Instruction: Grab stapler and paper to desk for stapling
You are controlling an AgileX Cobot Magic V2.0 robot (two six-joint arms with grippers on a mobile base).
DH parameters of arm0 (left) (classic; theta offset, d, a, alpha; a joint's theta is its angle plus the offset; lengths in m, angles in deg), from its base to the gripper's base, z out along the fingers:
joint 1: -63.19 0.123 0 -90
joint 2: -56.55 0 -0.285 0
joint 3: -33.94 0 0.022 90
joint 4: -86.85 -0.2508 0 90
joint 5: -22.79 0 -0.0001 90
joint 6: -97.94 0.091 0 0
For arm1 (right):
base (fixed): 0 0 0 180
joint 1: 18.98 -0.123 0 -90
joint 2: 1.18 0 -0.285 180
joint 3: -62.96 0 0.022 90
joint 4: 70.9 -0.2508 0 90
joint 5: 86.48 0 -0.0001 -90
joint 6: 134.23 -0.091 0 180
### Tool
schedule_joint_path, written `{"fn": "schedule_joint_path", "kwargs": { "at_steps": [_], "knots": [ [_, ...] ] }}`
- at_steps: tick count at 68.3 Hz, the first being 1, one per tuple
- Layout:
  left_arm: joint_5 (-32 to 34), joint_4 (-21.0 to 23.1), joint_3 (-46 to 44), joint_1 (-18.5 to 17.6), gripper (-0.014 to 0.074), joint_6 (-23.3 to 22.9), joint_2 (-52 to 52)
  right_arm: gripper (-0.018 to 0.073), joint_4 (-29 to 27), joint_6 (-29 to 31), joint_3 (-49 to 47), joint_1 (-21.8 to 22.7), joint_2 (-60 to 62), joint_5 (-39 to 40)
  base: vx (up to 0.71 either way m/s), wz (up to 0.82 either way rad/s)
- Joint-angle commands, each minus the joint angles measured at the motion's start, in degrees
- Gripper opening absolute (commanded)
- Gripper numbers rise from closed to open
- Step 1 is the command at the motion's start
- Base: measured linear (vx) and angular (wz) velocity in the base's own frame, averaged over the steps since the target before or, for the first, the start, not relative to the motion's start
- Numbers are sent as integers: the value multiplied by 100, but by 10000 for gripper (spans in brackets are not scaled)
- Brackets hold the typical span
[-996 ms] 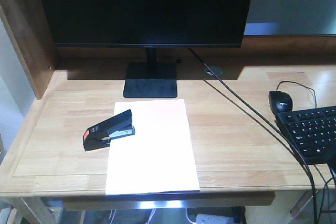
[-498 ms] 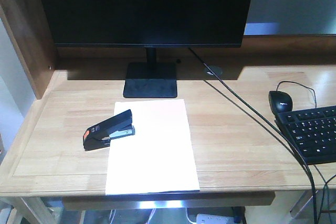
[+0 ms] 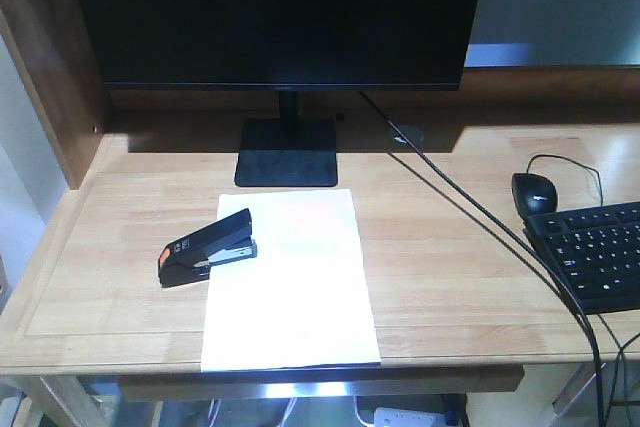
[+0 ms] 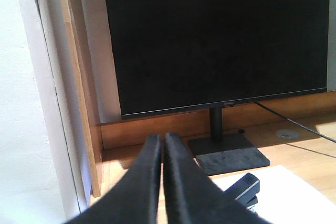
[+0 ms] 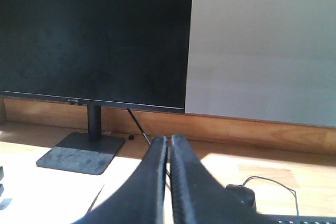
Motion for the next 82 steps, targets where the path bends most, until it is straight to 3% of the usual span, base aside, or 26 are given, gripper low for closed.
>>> {"fn": "schedule_joint_path", "kwargs": {
  "at_steps": [1, 8, 25, 36, 49, 82],
  "knots": [
    [603, 47, 20, -17, -7, -8, 31, -9, 124, 75, -148, 7, -57, -20, 0, 0],
    [897, 47, 488, 20, -7, -2, -160, -9, 124, 75, -148, 7, -57, -20, 0, 0],
    [1680, 198, 1537, 671, -7, -24, -149, -9, 124, 75, -148, 7, -57, -19, 0, 0],
    [2256, 187, 1958, 735, -7, -81, -149, -9, 124, 75, -148, 7, -57, -28, 0, 0],
    [2247, 168, 1942, 729, -7, -589, -149, -9, 124, 75, -148, 7, -57, -20, 0, 0],
    [2212, 184, 1942, 729, -7, -600, -149, -9, 124, 75, -148, 7, -57, -20, 0, 0]
  ]
}}
